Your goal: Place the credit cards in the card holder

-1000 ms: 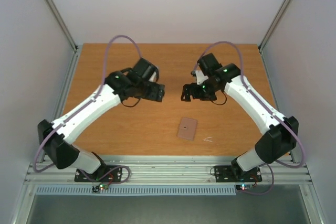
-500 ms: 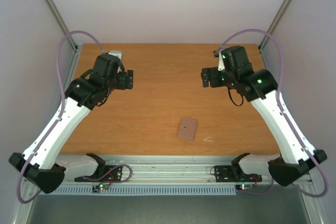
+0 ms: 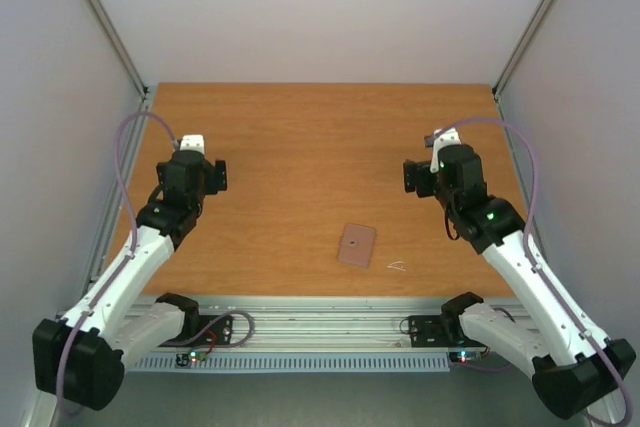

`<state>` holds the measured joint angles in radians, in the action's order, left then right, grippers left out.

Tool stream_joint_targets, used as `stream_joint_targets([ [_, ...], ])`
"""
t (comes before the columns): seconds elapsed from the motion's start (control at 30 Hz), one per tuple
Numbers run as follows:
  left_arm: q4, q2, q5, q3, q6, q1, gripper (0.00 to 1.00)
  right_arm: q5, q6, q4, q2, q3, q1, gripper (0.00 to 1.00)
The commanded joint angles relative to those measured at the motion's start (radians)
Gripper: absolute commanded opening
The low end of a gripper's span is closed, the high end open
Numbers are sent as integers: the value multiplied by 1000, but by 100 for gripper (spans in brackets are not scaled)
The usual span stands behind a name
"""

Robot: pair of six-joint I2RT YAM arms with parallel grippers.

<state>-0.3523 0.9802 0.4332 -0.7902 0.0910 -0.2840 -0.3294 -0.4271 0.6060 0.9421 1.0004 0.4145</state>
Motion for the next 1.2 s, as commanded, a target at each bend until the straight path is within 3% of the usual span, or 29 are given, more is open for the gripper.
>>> stream_joint_targets([
  [0.0,351,-35,-127,186,-30,97,99,92,-90,-240,-109,-174,-72,99],
  [0.13,502,-13,-229,295,11,178,99,134,-33,-394,-170,-367,-146,98],
  [0.3,771,67,-247,428,-35,199,99,166,-38,-576,-129,-528,-188,99],
  [0.67,1184,351,-295,473,-93,220,99,334,-69,-1215,291,-669,-350,98],
  [0.93,1351,586,-368,433,-122,242,99,456,-79,-1467,557,-636,-442,98],
  [1.03,1284,573,-384,412,-118,252,100,487,-75,-1618,658,-663,-455,99],
  [1.17,1244,579,-364,386,-105,256,99,502,-67,-1462,649,-593,-466,98],
])
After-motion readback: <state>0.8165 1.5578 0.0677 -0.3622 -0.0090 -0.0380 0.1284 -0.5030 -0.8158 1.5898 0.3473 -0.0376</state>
